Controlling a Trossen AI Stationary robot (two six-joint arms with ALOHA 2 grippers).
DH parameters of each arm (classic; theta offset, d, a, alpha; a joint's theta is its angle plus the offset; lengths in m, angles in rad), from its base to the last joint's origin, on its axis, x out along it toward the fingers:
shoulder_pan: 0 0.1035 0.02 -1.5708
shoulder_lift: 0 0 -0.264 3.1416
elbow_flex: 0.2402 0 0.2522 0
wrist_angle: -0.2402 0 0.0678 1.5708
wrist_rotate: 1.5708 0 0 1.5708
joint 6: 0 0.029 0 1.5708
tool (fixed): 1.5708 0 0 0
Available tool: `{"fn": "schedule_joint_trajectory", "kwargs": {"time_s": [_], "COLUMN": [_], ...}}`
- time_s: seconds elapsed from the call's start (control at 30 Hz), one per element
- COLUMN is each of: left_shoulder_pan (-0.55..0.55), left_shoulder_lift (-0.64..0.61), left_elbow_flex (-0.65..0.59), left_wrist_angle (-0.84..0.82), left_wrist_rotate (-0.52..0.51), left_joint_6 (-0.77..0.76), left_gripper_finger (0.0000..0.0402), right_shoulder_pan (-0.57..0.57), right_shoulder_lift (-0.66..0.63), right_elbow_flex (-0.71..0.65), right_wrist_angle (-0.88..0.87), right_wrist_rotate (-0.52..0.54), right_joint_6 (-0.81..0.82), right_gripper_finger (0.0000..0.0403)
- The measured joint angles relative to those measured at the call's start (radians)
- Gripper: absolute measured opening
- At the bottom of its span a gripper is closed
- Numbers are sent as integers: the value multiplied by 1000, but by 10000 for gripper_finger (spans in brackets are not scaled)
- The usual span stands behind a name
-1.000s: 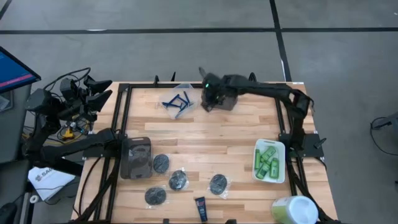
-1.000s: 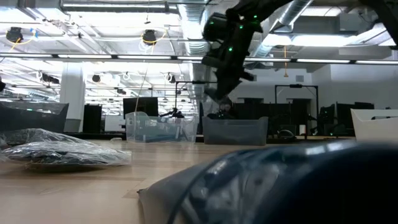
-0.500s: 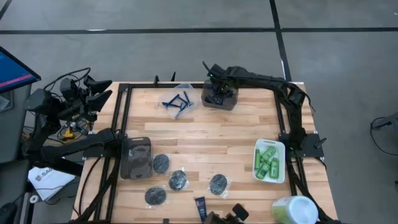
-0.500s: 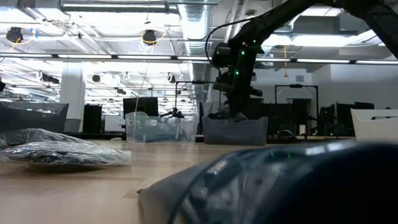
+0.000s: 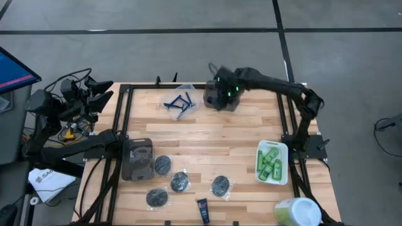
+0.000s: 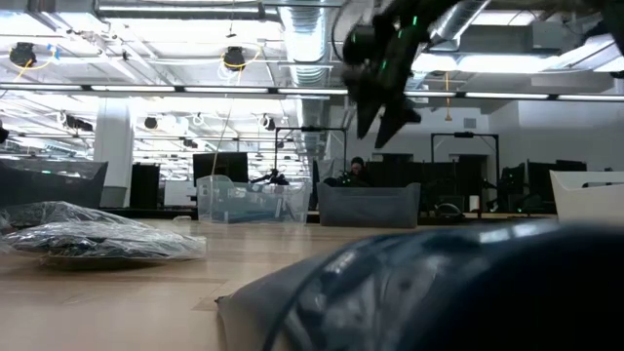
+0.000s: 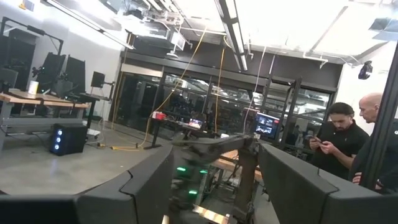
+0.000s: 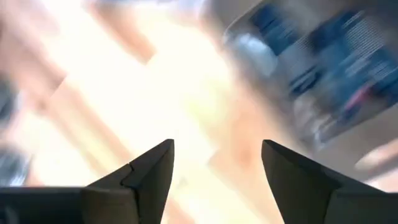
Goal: Pick & Place Travel size toiletries
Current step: Put the blue shave cream into the top black bin
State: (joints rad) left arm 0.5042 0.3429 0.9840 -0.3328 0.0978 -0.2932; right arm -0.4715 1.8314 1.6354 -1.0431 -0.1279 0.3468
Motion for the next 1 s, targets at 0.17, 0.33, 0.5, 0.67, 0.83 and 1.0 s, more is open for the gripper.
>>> {"fn": "schedule_joint_trajectory", "kwargs": {"time_s": [0.17, 0.33, 0.5, 0.67, 0.83, 1.0], "left_shoulder_pan": [0, 0, 0, 0, 0, 0], "left_shoulder_lift": [0, 0, 0, 0, 0, 0], "left_elbow_flex": [0, 0, 0, 0, 0, 0], "left_wrist_angle": [0, 0, 0, 0, -1, -1], "left_wrist_rotate": [0, 0, 0, 0, 0, 1], "left_joint_6": [0, 0, 0, 0, 0, 0], "left_gripper_finger": [231, 231, 231, 231, 231, 231], "right_shoulder_pan": [246, 515, 723, 831, 869, 881], "right_shoulder_lift": [-80, -91, -35, 90, 222, 321], "right_elbow_flex": [-80, -187, -215, -135, -1, 94], "right_wrist_angle": [-56, 16, 245, 438, 444, 424], "right_wrist_rotate": [-1, -3, -14, -13, -58, -66], "right_joint_6": [174, 550, 953, 1137, 1147, 1158], "right_gripper_finger": [208, 199, 219, 230, 218, 204]}}
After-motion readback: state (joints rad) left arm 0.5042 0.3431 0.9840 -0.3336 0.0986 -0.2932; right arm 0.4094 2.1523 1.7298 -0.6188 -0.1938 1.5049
